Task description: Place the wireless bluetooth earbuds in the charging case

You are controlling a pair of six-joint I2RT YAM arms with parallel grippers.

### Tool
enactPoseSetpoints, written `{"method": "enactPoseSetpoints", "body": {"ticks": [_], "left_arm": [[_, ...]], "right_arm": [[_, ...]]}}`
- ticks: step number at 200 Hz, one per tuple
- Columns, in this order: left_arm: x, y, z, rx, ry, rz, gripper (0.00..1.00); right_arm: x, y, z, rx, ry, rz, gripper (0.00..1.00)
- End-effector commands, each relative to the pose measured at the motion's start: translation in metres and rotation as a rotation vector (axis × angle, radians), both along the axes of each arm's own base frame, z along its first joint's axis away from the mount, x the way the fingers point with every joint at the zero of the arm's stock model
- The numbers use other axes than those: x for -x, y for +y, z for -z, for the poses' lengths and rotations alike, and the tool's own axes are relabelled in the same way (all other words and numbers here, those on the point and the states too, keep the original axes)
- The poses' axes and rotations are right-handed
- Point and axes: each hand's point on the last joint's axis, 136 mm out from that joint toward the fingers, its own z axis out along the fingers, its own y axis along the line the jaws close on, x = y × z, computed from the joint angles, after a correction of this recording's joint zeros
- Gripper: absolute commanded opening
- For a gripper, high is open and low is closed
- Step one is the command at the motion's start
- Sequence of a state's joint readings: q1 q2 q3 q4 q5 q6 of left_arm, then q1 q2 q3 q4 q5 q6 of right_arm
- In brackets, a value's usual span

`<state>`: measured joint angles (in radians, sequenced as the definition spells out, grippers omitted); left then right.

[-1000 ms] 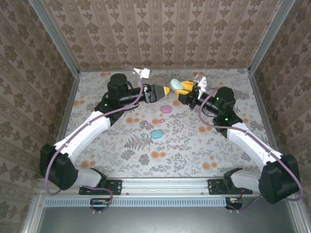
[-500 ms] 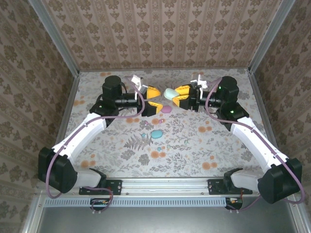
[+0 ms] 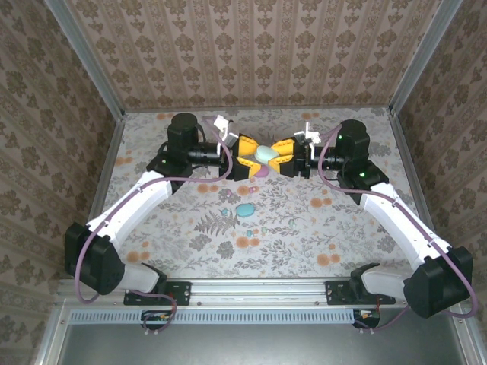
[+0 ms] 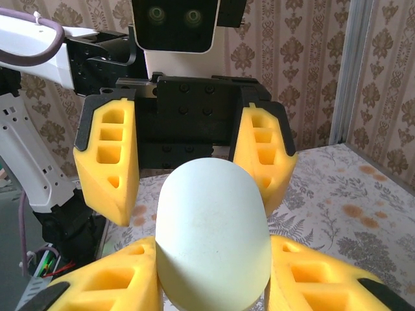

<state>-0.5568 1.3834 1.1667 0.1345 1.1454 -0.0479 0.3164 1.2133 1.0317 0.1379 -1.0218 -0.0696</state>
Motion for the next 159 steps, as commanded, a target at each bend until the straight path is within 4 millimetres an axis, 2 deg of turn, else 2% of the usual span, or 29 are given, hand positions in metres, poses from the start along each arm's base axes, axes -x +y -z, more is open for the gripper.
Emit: {"method": "enactPoseSetpoints", "body": {"ticks": [1,94,159], "left_arm": [[0.0042,-0.0034,-0.0112,0.018,-0.022,0.034,0.62],[0.0018,-0.0092,-0.0095,-0.004,-0.013,0.021,0.52],[0.0033,-0.0106,-0.0087,-0.009,-0.011,0.037,0.48]], "right_arm": [[0.0034,0.0028,-0.0141,-0.008,-0.058,-0.021,0.37],[0.0009,0.0059,-0.0141,-0.012,-0.074,0.0,0.37],[-0.0005,0.0067,-0.0143,-0.016,-0.075,0.009,0.37]]}}
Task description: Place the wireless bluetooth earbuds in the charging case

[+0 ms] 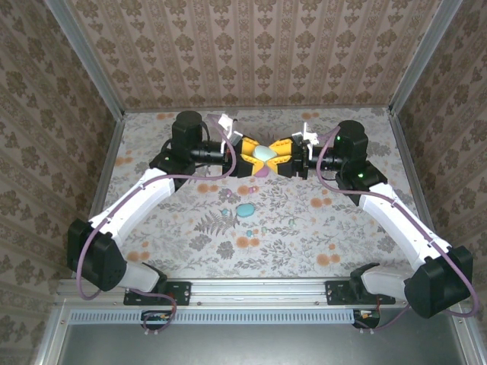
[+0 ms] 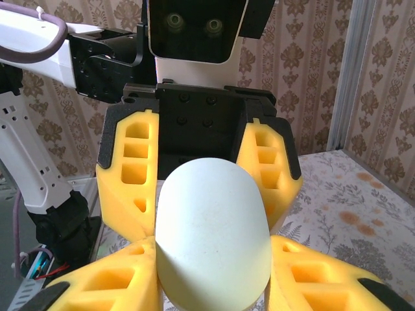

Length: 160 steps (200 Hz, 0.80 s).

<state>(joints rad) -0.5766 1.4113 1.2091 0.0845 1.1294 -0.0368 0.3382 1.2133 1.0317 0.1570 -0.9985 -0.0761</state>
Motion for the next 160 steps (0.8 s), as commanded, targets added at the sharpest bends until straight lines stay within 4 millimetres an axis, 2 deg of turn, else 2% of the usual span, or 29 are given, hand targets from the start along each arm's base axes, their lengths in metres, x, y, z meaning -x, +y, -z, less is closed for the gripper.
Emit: {"method": "enactPoseSetpoints", "body": {"ticks": [1,57,110,160], "left_arm": [[0.005,-0.002,-0.01,0.012,-0.029,0.033,0.48],[0.006,-0.003,-0.01,0.009,-0.036,0.036,0.34],[0.007,0.0,-0.014,0.02,-0.065,0.018,0.29],[0.013,0.004,-0.014,0.042,-0.128,0.018,0.27]], "right_arm": [[-0.002,0.001,-0.012,-0.014,-0.049,0.009,0.37],[-0.005,0.002,-0.01,-0.014,-0.043,0.028,0.39],[-0.016,-0.006,-0.003,0.002,-0.02,0.123,0.5],[-0.026,-0.017,-0.007,-0.027,0.023,0.205,0.57]]}}
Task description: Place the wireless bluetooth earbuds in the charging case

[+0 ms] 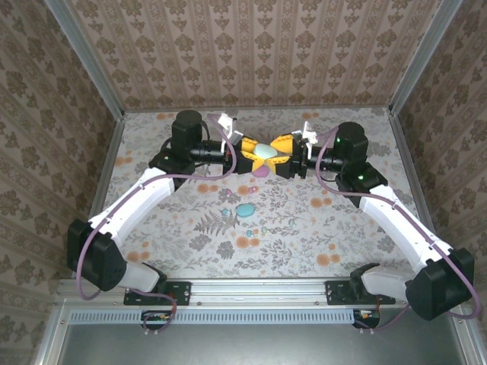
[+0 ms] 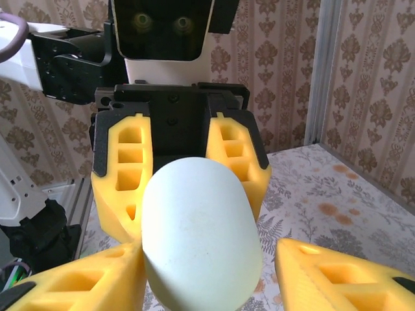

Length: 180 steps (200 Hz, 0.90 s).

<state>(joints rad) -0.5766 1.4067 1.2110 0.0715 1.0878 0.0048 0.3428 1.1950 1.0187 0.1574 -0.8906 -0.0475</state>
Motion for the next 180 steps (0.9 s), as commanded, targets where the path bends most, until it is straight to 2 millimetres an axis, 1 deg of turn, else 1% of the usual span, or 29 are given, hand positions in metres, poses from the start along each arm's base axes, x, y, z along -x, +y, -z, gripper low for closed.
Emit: {"method": "enactPoseSetpoints", "body": {"ticks": [1,66,92,121,142,163,180], "left_arm": [[0.019,0.004,-0.015,0.045,-0.089,0.057,0.27],[0.018,0.004,-0.014,0.046,-0.095,0.055,0.26],[0.017,0.004,-0.014,0.046,-0.094,0.046,0.26],[0.016,0.003,-0.013,0.047,-0.092,0.036,0.26],[0.015,0.004,-0.013,0.053,-0.096,0.025,0.26],[0.012,0.004,-0.013,0.058,-0.094,0.005,0.26],[0.008,0.003,-0.013,0.067,-0.096,-0.019,0.26]], "right_arm": [[-0.013,-0.012,-0.008,-0.028,0.003,0.101,0.57],[-0.023,-0.02,-0.012,-0.074,0.055,0.158,0.62],[-0.023,-0.02,-0.014,-0.082,0.068,0.16,0.63],[-0.032,-0.025,-0.014,-0.087,0.097,0.219,0.65],[-0.04,-0.03,-0.016,-0.102,0.132,0.277,0.67],[-0.042,-0.03,-0.02,-0.112,0.174,0.284,0.7],[-0.045,-0.031,-0.021,-0.117,0.23,0.303,0.7]]}}
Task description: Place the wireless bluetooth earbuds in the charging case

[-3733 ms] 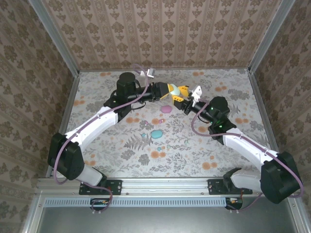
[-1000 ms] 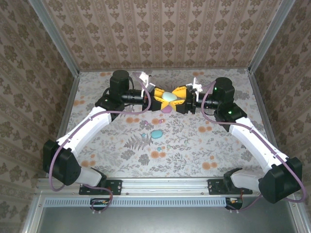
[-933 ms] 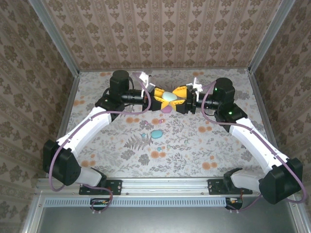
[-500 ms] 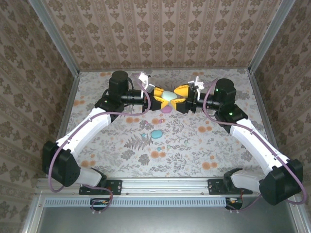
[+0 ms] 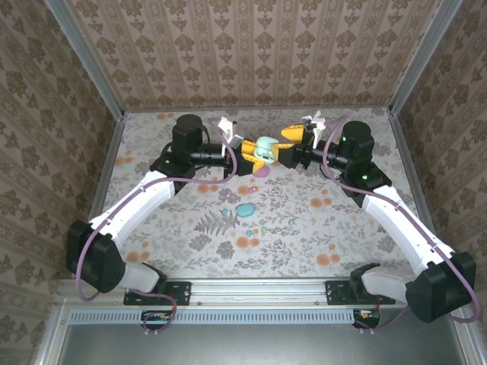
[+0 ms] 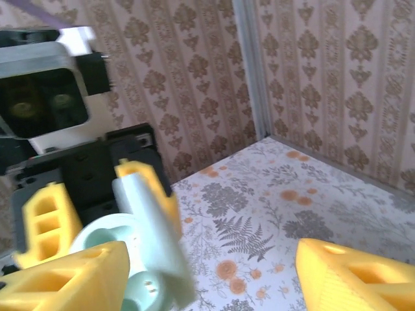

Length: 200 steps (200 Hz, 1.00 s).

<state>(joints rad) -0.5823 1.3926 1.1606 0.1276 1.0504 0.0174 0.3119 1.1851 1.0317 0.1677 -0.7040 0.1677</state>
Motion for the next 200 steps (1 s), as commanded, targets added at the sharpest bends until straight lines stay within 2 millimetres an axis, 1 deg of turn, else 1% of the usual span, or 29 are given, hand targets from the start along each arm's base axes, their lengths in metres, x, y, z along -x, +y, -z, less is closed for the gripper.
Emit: {"method": "enactPoseSetpoints", "body": {"ticks": [1,16,32,43,58,67,82,93,107,115,124,141,151,165,168,178,200], "left_arm": [[0.01,0.003,-0.021,0.06,-0.065,0.009,0.26],[0.006,0.004,-0.021,0.072,-0.065,-0.019,0.26],[0.0,0.004,-0.021,0.082,-0.065,-0.062,0.26],[-0.006,0.005,-0.02,0.084,-0.064,-0.102,0.26],[-0.017,0.008,-0.018,0.088,-0.059,-0.175,0.26],[-0.022,0.009,-0.018,0.101,-0.062,-0.213,0.26],[-0.029,0.013,-0.019,0.136,-0.064,-0.271,0.26],[-0.033,0.014,-0.018,0.157,-0.061,-0.301,0.26],[-0.036,0.016,-0.019,0.183,-0.057,-0.318,0.26],[-0.037,0.018,-0.02,0.201,-0.054,-0.327,0.26],[-0.038,0.02,-0.022,0.219,-0.047,-0.332,0.26],[-0.038,0.024,-0.024,0.251,-0.041,-0.335,0.26],[-0.037,0.027,-0.024,0.268,-0.033,-0.333,0.26],[-0.036,0.03,-0.025,0.285,-0.022,-0.332,0.27],[-0.035,0.03,-0.025,0.286,-0.022,-0.331,0.27],[-0.033,0.032,-0.024,0.284,-0.019,-0.329,0.27],[-0.028,0.036,-0.023,0.283,-0.018,-0.336,0.27]], "right_arm": [[-0.012,-0.007,-0.012,-0.034,0.076,0.075,0.7],[-0.016,-0.01,-0.009,-0.036,0.141,0.104,0.71],[-0.013,-0.007,-0.012,-0.048,0.166,0.079,0.73],[-0.008,-0.004,-0.019,-0.077,0.172,0.05,0.74],[0.006,0.002,-0.034,-0.119,0.167,-0.028,0.75],[0.012,0.002,-0.041,-0.14,0.177,-0.044,0.75],[0.017,-0.003,-0.046,-0.152,0.199,-0.02,0.75],[0.019,-0.009,-0.046,-0.149,0.219,0.024,0.74],[0.017,-0.023,-0.04,-0.134,0.26,0.116,0.73],[0.014,-0.034,-0.031,-0.115,0.292,0.187,0.71],[0.009,-0.049,-0.016,-0.088,0.339,0.278,0.69],[0.0,-0.08,0.028,-0.04,0.494,0.463,0.63],[0.001,-0.092,0.055,-0.017,0.601,0.534,0.61],[0.008,-0.097,0.086,0.014,0.709,0.555,0.59],[0.012,-0.097,0.097,0.032,0.748,0.559,0.59],[0.021,-0.1,0.121,0.069,0.837,0.575,0.56],[0.043,-0.101,0.172,0.168,1.014,0.574,0.49]]}}
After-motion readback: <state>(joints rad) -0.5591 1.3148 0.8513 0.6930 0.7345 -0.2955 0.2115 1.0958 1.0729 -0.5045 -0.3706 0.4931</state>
